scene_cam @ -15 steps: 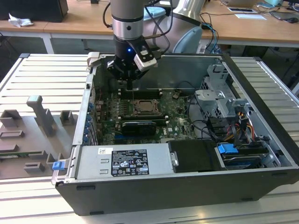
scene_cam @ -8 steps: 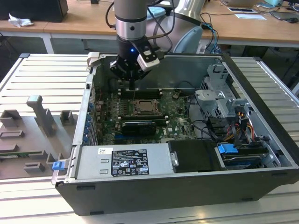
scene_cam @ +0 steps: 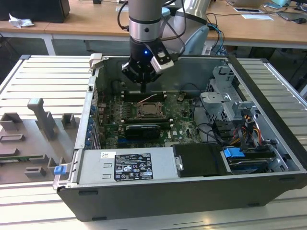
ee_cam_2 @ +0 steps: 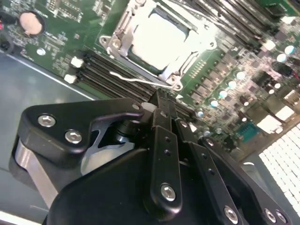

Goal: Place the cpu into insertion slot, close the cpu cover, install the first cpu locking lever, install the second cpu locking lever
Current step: 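Install the first cpu locking lever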

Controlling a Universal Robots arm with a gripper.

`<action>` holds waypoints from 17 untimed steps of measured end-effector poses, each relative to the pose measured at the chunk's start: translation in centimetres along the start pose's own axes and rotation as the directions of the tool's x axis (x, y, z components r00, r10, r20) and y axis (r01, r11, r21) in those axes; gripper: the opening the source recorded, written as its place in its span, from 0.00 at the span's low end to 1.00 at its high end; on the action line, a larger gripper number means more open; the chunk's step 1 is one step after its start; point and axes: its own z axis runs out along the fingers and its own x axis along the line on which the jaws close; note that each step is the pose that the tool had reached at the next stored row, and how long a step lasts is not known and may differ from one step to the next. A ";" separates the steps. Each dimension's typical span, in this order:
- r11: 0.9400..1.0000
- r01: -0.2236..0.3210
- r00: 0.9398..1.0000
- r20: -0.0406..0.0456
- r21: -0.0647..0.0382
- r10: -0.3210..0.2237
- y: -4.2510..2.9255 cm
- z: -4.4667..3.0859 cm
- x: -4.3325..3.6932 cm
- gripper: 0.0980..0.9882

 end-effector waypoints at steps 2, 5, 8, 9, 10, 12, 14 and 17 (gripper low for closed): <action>0.999 -0.002 1.000 0.002 -0.038 0.002 -0.13 0.20 -0.28 0.01; 0.999 -0.003 1.000 0.002 -0.041 0.003 -0.27 0.81 -0.42 0.01; 0.999 -0.003 1.000 0.002 -0.044 0.003 -0.30 1.45 -0.56 0.01; 0.999 -0.003 1.000 0.002 -0.047 0.003 -0.32 1.60 -0.65 0.01; 0.999 0.000 1.000 0.002 -0.047 0.000 -0.33 1.72 -0.82 0.01; 0.999 0.013 1.000 0.001 -0.047 -0.013 -0.36 2.11 -1.35 0.01; 0.999 0.013 1.000 0.001 -0.047 -0.013 -0.29 2.45 -1.57 0.01; 0.999 0.014 1.000 0.001 -0.047 -0.014 -0.22 2.79 -1.76 0.01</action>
